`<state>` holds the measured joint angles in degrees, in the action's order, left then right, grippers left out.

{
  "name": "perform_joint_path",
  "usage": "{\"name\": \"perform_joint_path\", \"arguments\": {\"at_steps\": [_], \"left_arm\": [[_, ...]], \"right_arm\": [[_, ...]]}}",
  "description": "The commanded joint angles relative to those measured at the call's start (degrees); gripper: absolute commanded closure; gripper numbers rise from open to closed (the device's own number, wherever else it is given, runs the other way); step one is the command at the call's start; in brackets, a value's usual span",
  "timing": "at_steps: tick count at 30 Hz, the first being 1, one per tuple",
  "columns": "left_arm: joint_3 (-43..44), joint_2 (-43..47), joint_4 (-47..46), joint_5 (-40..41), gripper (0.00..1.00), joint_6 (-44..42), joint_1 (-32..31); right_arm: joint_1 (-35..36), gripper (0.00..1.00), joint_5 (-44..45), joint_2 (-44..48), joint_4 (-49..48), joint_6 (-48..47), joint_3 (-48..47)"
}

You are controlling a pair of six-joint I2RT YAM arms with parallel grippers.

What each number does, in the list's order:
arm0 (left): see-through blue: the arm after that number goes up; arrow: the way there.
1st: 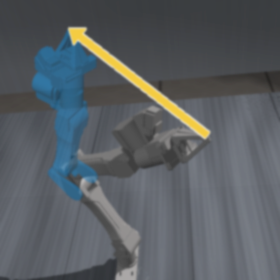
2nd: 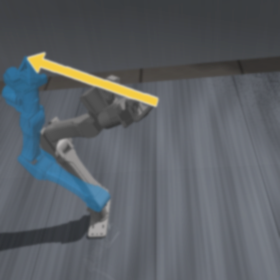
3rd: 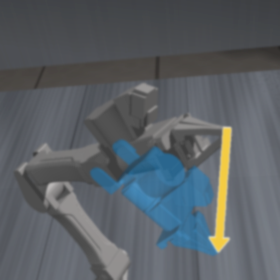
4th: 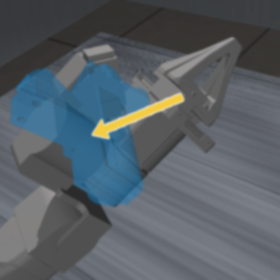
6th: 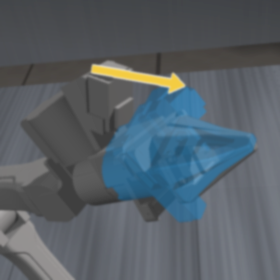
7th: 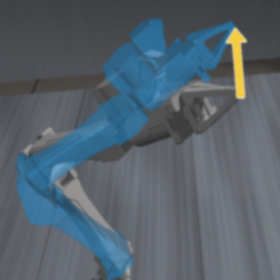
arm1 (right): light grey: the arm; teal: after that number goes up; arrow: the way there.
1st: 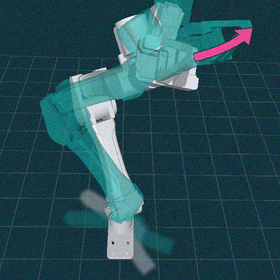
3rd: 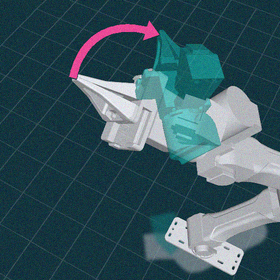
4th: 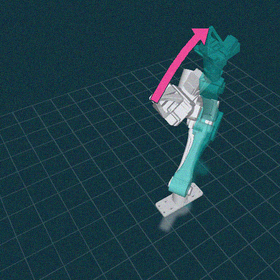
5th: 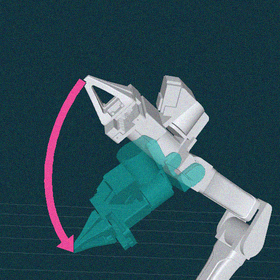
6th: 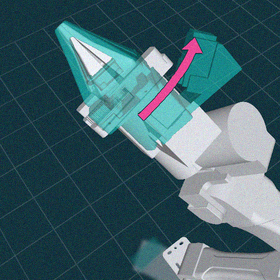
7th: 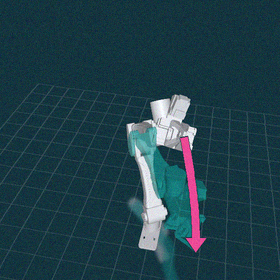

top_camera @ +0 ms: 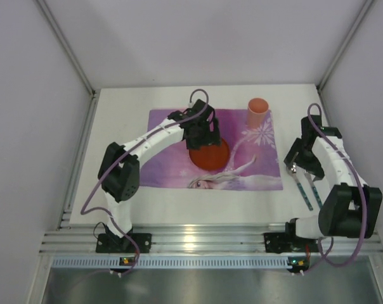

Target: Set the dinner table for one person

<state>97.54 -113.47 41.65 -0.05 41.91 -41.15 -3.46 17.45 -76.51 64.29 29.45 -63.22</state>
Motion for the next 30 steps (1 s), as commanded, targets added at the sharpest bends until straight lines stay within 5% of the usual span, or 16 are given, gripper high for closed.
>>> {"name": "perform_joint_path", "arguments": {"at_steps": [1,6,10,23,30], "left_arm": [[-6.91,6.4,-4.56,0.32,0.09,-0.33,3.78],[-12.71,9.58,-4.56,-1.35,0.1,-1.92,7.83],[-13.95,10.55,-4.3,-1.18,0.11,-2.62,9.06],[-12.02,8.0,-3.06,-0.82,0.12,-3.59,9.42],[-11.58,6.51,-2.01,-1.09,0.13,-3.94,9.5]], "right_arm": [[-4.43,0.05,-2.07,-3.37,-11.0,-0.36,3.18],[-5.24,0.15,-3.57,-10.14,-17.88,-2.2,4.69],[-5.24,0.35,-3.21,-15.5,-20.86,-2.73,5.04],[-5.24,0.39,-3.91,-25.17,-25.26,-3.17,6.27],[-5.24,0.39,-5.58,-32.2,-27.47,-1.68,-2.58]]}}
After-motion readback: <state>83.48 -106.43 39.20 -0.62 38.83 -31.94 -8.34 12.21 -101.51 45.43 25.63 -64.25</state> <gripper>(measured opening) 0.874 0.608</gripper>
